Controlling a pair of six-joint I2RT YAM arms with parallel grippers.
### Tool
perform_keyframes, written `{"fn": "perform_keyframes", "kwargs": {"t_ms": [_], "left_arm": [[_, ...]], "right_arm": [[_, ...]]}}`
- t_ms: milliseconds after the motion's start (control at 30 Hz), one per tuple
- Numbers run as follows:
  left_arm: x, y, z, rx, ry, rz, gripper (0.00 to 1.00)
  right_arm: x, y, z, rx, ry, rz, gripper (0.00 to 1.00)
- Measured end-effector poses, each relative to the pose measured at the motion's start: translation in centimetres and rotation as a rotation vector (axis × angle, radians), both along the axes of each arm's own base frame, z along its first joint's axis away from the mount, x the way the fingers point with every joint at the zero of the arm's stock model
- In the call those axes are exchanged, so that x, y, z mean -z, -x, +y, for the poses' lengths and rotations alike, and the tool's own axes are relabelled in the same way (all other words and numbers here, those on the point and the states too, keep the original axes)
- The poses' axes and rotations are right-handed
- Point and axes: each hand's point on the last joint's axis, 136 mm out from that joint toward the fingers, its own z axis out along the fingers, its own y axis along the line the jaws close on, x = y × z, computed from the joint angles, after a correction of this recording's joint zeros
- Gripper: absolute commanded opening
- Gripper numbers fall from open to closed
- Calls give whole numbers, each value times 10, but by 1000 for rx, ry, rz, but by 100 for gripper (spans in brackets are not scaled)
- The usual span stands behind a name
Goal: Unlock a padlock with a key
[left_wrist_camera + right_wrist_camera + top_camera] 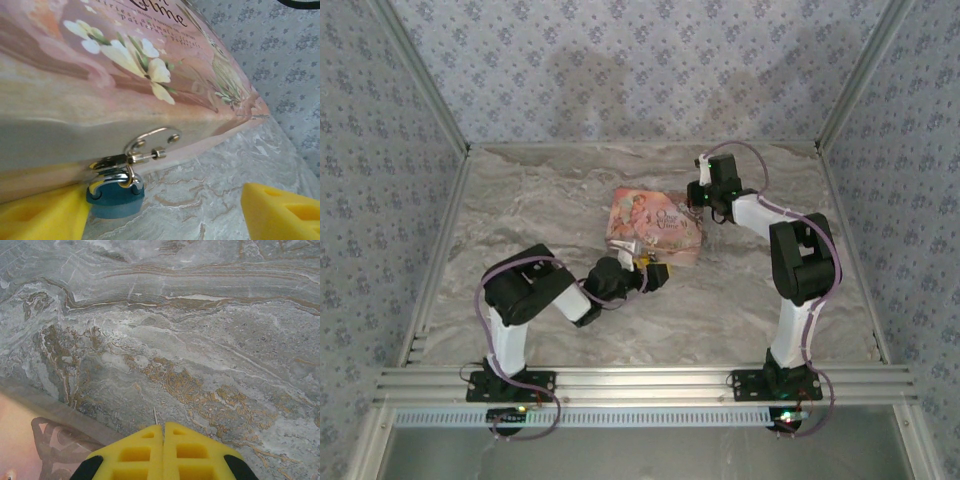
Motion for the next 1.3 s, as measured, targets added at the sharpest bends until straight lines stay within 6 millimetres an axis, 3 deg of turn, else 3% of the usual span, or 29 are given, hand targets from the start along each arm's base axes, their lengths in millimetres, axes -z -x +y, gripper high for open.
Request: {"fn": "perform_keyframes", "kwargs": {"t_ms": [133,433,633,967,1300], "left_arm": [[-2,2,-3,41,35,17,67],[-5,10,-11,92,69,18,78],[-2,9,-11,63,67,17,71],[-4,25,-16,93,62,8,79],[-1,24,-4,47,50,2,76]], "right_arm": [[0,0,-1,4,3,-1,0],[0,0,-1,3,1,0,0],[0,0,-1,3,2,0,0],[0,2,0,1,3,6,0],[-11,10,-7,16,25,17,0]]}}
